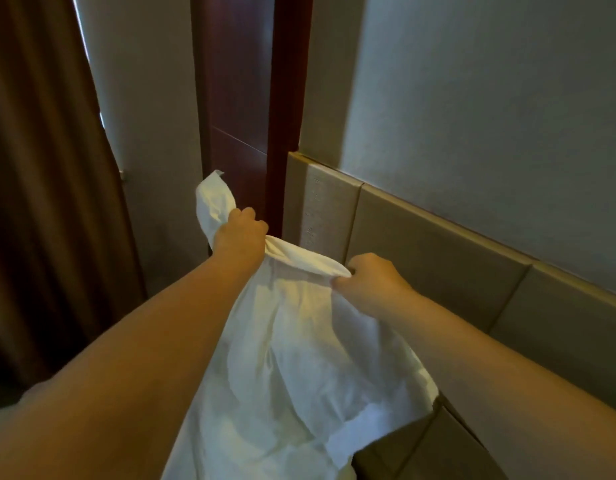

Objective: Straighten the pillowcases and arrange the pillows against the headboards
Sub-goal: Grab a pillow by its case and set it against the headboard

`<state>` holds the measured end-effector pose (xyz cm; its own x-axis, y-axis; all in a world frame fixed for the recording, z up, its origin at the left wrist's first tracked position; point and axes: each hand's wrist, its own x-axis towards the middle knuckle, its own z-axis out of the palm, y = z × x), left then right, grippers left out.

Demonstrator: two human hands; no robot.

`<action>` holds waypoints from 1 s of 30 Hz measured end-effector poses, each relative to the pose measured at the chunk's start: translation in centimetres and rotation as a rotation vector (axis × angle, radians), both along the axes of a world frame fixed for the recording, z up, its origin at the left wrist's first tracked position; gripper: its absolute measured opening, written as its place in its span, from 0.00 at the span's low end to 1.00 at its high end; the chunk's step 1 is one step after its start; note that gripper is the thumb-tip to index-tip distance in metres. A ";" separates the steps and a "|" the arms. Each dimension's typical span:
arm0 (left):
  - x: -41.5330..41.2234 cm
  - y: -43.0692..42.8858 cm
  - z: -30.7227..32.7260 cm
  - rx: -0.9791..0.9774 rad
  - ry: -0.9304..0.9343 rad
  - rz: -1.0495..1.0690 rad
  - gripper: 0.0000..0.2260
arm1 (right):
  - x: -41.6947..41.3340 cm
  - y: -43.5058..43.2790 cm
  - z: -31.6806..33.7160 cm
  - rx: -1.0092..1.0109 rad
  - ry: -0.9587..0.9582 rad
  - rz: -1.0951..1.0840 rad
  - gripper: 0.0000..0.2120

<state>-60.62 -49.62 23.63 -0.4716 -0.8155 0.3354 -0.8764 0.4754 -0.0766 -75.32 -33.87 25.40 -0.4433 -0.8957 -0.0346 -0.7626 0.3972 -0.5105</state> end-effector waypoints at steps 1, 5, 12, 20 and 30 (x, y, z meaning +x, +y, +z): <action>-0.5 -0.2 -0.7 0.011 0.002 -0.011 0.14 | -1.0 0.2 -0.3 0.030 0.046 -0.004 0.09; -3.6 -0.6 -1.7 0.000 0.105 -0.122 0.13 | -3.8 1.2 -1.0 0.027 0.239 -0.059 0.13; -9.9 -0.4 -0.1 0.059 0.371 -0.164 0.08 | -8.4 2.4 0.1 -0.165 0.454 -0.224 0.17; -12.2 2.4 -5.2 0.378 0.324 -0.225 0.11 | -7.9 3.2 -3.2 -0.023 0.493 -0.197 0.10; -12.7 4.0 -8.4 0.653 -0.196 -0.321 0.22 | -6.6 2.8 -8.5 0.398 -0.033 -0.276 0.22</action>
